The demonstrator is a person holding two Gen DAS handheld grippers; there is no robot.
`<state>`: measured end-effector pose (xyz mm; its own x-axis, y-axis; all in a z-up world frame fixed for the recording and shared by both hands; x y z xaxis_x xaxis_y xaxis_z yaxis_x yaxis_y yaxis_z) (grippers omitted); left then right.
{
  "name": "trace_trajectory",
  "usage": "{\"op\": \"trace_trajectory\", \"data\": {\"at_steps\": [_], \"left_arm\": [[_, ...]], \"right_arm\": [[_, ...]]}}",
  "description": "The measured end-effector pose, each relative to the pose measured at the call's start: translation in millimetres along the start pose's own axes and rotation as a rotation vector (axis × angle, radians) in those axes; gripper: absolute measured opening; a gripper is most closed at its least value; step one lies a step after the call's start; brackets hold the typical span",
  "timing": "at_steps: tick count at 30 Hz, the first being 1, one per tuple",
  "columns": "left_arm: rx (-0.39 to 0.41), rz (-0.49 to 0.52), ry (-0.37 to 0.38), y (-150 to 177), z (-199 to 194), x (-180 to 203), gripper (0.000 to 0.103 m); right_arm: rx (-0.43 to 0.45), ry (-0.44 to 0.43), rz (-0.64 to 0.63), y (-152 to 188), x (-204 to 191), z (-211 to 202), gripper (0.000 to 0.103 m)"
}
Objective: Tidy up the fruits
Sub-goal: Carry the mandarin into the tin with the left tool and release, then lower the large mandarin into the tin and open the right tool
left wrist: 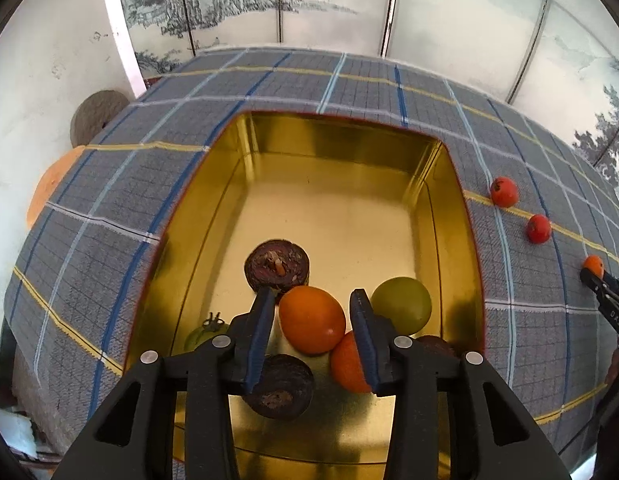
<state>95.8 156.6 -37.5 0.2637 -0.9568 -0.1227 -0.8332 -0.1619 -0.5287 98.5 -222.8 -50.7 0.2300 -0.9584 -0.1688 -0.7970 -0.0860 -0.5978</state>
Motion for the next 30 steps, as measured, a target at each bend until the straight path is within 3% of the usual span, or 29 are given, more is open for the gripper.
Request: {"op": "trace_trajectory", "data": {"at_steps": [7, 13, 16, 23, 30], "left_arm": [[0.099, 0.005, -0.025, 8.2, -27.8, -1.4, 0.057], [0.102, -0.016, -0.011, 26.3, -40.8, -10.2, 0.060], [0.113, -0.033, -0.008, 33.0, -48.5, -16.8, 0.069], [0.131, -0.107, -0.036, 43.9, -62.9, -41.6, 0.075], [0.136, -0.144, -0.077, 56.7, -73.1, -63.0, 0.080]], "right_arm": [[0.000, 0.009, -0.006, 0.1, -0.2, 1.8, 0.037], [0.010, 0.010, 0.017, -1.4, -7.2, -0.2, 0.037], [0.031, -0.022, 0.005, -6.2, -20.1, -7.9, 0.037], [0.067, -0.174, -0.074, -25.1, -79.7, -24.8, 0.037], [0.075, -0.341, -0.215, -32.6, -168.4, -32.2, 0.037]]}}
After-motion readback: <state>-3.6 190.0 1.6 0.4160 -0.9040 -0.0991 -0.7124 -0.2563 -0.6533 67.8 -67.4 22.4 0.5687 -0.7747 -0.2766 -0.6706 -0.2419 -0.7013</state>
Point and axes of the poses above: each gripper's, at about its wrist camera, not at the fingertips, and z roughly the way its jaws point, x to its right, y to its underside, the point moved 1 cm from there along z, roughly the way its jaws point, and after that the axes turned 11 degrees about -y, right-handed, at the moved point
